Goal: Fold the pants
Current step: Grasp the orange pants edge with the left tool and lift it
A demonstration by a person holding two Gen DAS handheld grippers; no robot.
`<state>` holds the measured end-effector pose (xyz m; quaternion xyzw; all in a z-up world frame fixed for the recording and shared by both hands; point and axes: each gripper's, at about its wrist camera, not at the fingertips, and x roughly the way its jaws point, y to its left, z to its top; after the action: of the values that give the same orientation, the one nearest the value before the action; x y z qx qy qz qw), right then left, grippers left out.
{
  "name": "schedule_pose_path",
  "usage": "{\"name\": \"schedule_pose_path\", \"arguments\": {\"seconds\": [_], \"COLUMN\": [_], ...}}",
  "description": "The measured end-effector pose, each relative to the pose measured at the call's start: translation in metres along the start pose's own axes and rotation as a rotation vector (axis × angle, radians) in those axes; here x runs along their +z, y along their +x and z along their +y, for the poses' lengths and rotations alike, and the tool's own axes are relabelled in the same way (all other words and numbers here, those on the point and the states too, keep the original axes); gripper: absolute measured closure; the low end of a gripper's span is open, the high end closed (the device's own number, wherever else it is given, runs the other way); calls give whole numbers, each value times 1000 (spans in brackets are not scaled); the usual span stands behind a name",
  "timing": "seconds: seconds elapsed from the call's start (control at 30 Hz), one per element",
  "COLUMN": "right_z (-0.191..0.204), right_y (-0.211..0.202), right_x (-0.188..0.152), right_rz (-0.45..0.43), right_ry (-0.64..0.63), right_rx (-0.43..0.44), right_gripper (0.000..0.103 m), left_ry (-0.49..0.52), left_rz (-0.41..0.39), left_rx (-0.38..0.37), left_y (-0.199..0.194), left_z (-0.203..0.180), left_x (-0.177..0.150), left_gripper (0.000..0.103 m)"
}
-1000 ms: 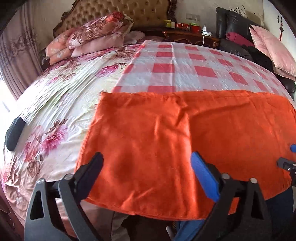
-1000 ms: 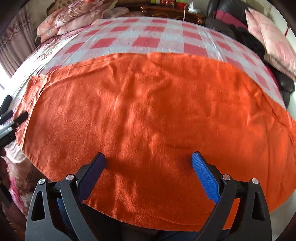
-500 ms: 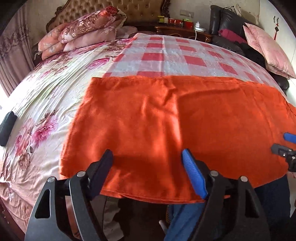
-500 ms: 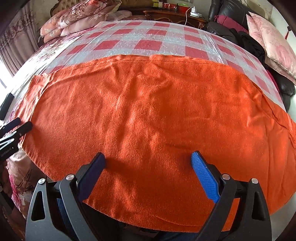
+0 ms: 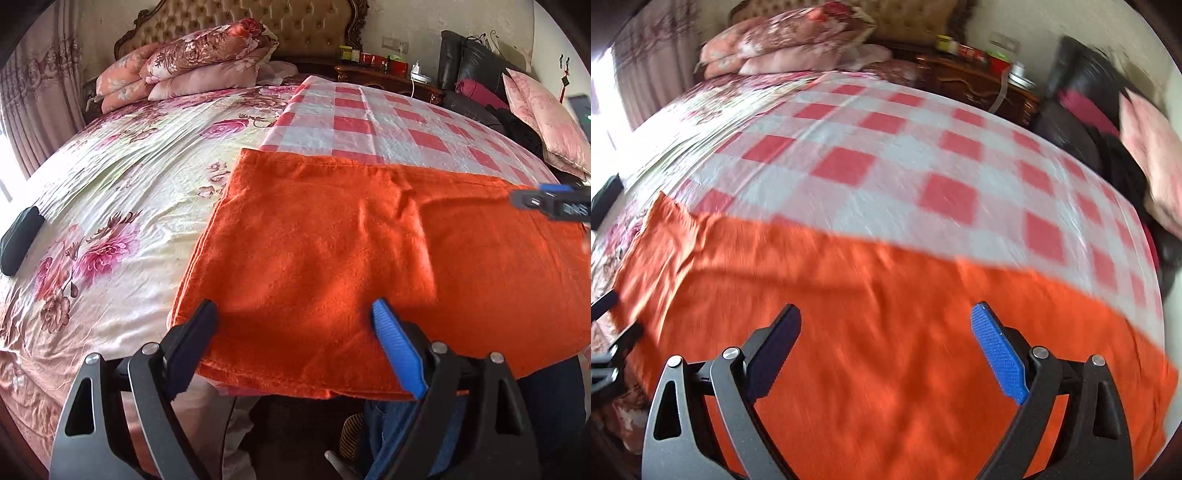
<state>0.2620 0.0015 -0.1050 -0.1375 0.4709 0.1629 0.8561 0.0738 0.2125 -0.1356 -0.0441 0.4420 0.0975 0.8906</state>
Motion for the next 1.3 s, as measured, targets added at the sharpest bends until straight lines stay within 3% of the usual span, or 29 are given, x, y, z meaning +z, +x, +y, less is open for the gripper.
{"name": "schedule_pose_path", "arguments": {"seconds": [0.13, 0.2, 0.3, 0.4, 0.5, 0.6, 0.7, 0.83, 0.97, 1.07, 1.3], "right_z": [12, 12, 12, 12, 9, 10, 15, 33, 55, 78, 110], "right_y": [31, 37, 39, 40, 41, 42, 39, 18, -2, -11, 1], "right_x": [16, 20, 20, 18, 17, 18, 19, 8, -6, -13, -26], "right_rz": [29, 9, -4, -24, -32, -38, -18, -32, -42, -21, 60], "right_ry": [-19, -3, 14, 20, 40, 53, 52, 12, -14, -59, -141], "right_rx": [2, 10, 13, 10, 29, 25, -21, -23, 30, 95, 105], "right_gripper": [13, 13, 12, 11, 11, 11, 11, 11, 11, 11, 14], "left_ry": [22, 21, -79, -315, -549, -699, -760, -855, -905, -763, -546], "left_rz": [-18, -38, -62, -68, -44, -16, 22, 65, 99, 72, -32], "left_rx": [-6, 40, 37, -92, -271, -470, -566, -694, -656, -542, -420], "left_y": [-3, -9, -21, -30, -22, -3, 10, 22, 22, -3, -35], "left_z": [0, 7, 37, 86, 129, 150, 149, 142, 147, 136, 105], "left_x": [-3, -6, -10, -21, -42, -55, -59, -62, -67, -49, -10], "left_gripper": [17, 17, 17, 20, 32, 35, 44, 71, 90, 91, 91]}}
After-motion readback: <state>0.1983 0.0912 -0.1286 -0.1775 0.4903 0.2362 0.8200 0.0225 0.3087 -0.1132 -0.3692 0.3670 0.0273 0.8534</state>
